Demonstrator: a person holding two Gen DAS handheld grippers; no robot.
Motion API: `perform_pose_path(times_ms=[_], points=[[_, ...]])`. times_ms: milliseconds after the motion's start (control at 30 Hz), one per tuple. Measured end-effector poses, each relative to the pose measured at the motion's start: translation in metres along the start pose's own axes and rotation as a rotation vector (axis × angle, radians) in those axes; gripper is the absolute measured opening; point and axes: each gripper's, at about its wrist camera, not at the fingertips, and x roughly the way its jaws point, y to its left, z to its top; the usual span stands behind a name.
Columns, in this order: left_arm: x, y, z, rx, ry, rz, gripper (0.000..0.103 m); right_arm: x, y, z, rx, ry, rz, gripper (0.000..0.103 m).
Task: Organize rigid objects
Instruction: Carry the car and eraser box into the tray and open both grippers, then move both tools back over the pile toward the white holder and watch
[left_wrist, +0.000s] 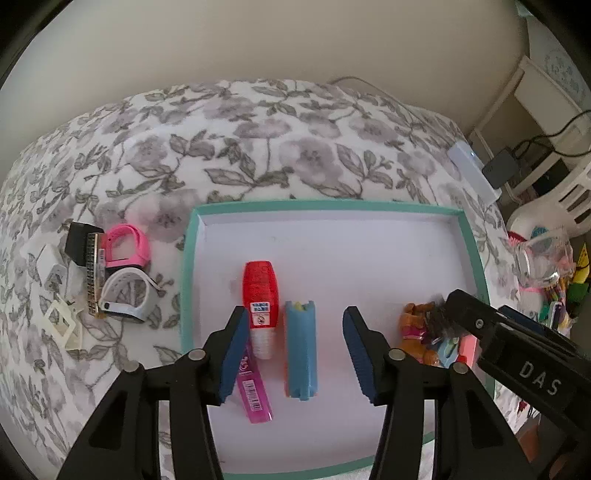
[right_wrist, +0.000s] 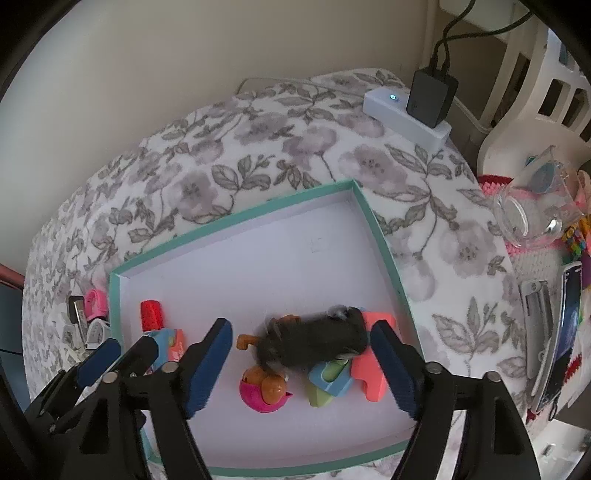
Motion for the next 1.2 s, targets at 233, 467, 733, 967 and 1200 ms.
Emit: perform_pose_path(times_ms=[233, 467, 733, 967, 1200], points=[[-0.008, 0.011, 0.004, -0.04, -0.022, 0.003, 0.063, -0.012, 0.004, 0.003, -0.012, -0.033, 0.001, 0.087], [-0.016, 0.034, 0.01, -0.114, -0.046, 0.017, 0.087, -0.022, 0.005, 0.004, -0.012, -0.068, 0.017, 0.103], [-0.018, 0.067, 0.012, -0.218, -0.051, 0.071, 0.101, -0.021, 0.008, 0.003, -0.015, -0.067, 0.024, 0.103], [-0.022, 0.089, 0.013, -0.265, -0.068, 0.127, 0.101, -0.017, 0.016, 0.001, -0.039, -0.055, 0.008, 0.103], [-0.036, 0.134, 0.013, -0.321, -0.057, 0.226, 0.101, -0.02, 0.051, -0.007, -0.092, -0.06, 0.064, 0.103]])
